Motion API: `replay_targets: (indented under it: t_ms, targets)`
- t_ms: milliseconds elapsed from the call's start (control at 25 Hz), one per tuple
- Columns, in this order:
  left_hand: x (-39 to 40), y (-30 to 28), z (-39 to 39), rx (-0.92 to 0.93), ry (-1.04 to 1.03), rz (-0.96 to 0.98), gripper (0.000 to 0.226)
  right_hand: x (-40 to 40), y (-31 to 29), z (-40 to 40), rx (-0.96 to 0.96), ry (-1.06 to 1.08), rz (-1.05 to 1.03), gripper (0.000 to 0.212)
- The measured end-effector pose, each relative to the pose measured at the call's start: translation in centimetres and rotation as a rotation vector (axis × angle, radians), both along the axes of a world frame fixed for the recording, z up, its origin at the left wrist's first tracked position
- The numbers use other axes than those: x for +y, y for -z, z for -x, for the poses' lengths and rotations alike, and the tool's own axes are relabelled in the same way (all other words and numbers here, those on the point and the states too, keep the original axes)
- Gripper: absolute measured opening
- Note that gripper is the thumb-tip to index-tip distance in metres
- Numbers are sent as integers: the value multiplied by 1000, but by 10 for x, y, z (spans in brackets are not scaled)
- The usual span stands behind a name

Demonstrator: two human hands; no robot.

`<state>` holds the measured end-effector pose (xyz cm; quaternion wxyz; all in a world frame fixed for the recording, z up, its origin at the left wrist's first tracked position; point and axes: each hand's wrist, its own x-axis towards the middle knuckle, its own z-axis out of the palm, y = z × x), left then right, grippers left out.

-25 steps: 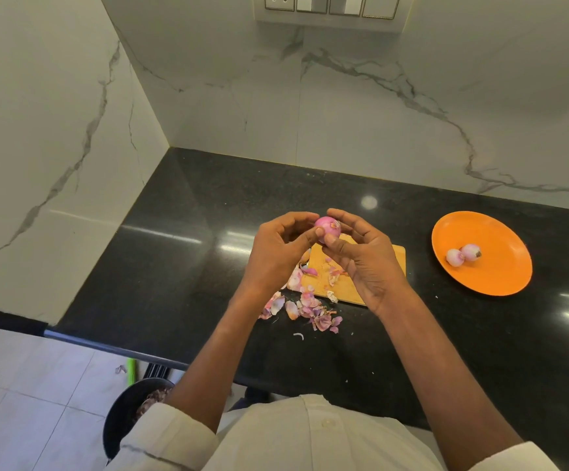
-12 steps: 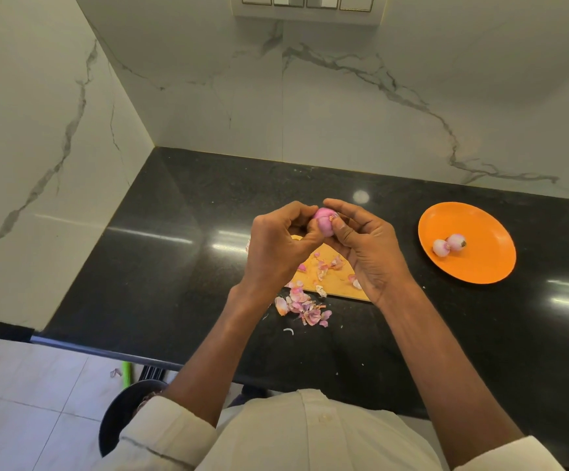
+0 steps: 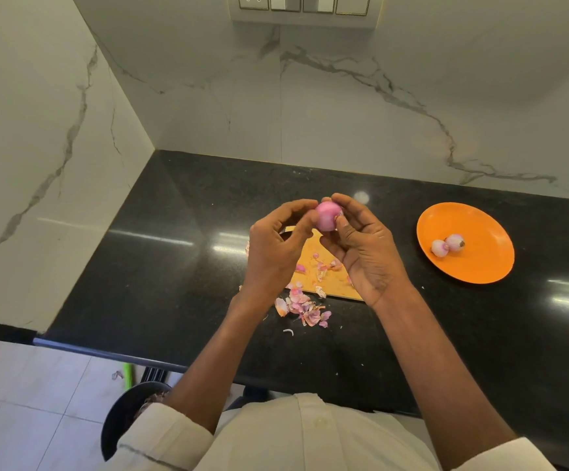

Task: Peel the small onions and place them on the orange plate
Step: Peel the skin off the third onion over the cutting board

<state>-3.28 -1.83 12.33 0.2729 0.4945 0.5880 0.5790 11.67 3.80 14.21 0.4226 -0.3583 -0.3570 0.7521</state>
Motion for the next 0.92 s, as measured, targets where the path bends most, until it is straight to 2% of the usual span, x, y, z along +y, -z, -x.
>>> replay_targets:
  t_ms: [120,240,480,600,720,920]
  targets:
    - [-6,2,5,11,62,13,41,-2,-1,4,25,-15,82,32]
    - [-7,4,16,51,60,-4,37,-6,-2,11,39,-37,124,29]
    - [-12,1,32,323,90,-84,28,-6,1,22,-39,17,134,23]
    - [-12,1,31,368,31,-119,27,-6,2,25,-52,9,146,22]
    - [-14,3,27,290,-49,-91,23,-8,2,29,6,2,192,25]
    - [-15,8,26,28,-105,16,17,-8,2,30,94,-51,321,28]
